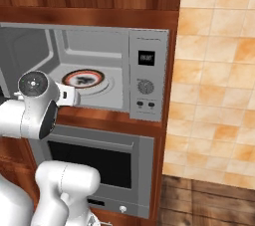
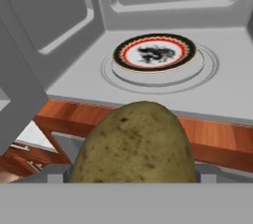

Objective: Retrieve the reheated potato from the microwave, then place the potato, cheese, and condiment on the cutting board.

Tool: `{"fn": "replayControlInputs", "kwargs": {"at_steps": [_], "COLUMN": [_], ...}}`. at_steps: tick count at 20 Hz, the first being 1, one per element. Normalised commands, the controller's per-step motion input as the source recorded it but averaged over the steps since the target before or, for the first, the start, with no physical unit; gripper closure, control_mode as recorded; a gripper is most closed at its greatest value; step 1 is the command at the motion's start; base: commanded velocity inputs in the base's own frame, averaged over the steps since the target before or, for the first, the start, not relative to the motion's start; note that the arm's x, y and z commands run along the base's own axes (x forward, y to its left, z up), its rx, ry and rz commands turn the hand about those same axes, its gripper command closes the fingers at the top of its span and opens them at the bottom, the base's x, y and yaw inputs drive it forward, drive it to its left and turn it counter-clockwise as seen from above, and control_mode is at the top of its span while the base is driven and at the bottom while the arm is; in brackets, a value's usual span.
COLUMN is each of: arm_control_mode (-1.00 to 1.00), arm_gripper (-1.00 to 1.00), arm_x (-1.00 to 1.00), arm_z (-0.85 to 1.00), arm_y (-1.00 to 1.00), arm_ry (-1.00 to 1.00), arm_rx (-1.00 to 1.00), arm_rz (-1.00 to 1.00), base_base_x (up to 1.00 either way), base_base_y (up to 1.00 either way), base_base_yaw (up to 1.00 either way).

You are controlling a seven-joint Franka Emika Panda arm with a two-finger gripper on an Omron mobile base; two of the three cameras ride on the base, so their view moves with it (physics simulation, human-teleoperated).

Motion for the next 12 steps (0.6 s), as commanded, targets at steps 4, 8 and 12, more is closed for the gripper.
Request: {"fn": "replayControlInputs", "kwargs": {"at_steps": [4, 8, 12], "arm_control_mode": [1.0, 1.0, 1.0], "arm_gripper": [1.0, 1.0, 1.0], "arm_x": [0.0, 0.0, 0.0], "arm_z": [0.0, 0.0, 0.0], "arm_y": [0.0, 0.0, 0.0], "arm_ry": [0.0, 0.0, 0.0], "arm_rx": [0.0, 0.0, 0.0], "arm_rz": [0.0, 0.0, 0.0], "base_base_x": [0.09, 0.18, -0.03], "base_base_y": [-0.42, -0.43, -0.51], "base_base_yaw": [0.32, 0.28, 0.33]}}
